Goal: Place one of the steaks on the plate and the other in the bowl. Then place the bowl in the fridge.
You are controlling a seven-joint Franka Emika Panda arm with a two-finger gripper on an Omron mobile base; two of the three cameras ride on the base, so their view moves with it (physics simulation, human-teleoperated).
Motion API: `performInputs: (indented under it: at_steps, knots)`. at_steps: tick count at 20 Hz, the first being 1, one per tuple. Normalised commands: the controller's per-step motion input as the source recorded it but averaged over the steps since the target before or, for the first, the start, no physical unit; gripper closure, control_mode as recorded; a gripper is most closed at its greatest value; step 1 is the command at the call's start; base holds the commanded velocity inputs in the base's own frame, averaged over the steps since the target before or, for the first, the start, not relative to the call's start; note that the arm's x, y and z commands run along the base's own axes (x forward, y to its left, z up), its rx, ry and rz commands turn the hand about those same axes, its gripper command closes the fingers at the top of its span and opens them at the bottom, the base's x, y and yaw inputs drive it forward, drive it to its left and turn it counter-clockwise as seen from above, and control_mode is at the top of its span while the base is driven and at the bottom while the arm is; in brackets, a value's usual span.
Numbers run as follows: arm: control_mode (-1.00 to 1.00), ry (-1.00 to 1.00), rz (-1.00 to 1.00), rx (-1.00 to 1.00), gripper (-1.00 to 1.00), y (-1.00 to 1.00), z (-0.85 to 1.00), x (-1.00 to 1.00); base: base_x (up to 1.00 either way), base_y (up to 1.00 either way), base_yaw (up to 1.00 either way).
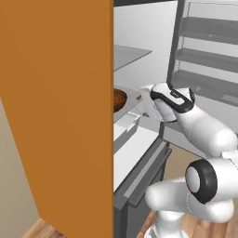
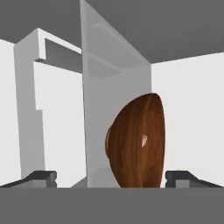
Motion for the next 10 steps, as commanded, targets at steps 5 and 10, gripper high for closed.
performInputs:
  at_steps: [5,10]
  knots:
    - [-1.0,0.0,-0.09,0.0,-1.0,-0.56,0.19,-0.5,0.0,0.0,0.0]
    - [-1.0,0.22,-0.11,-0.1,-1.0,-0.33,0.16,-0.11,0.0,0.0,0.0]
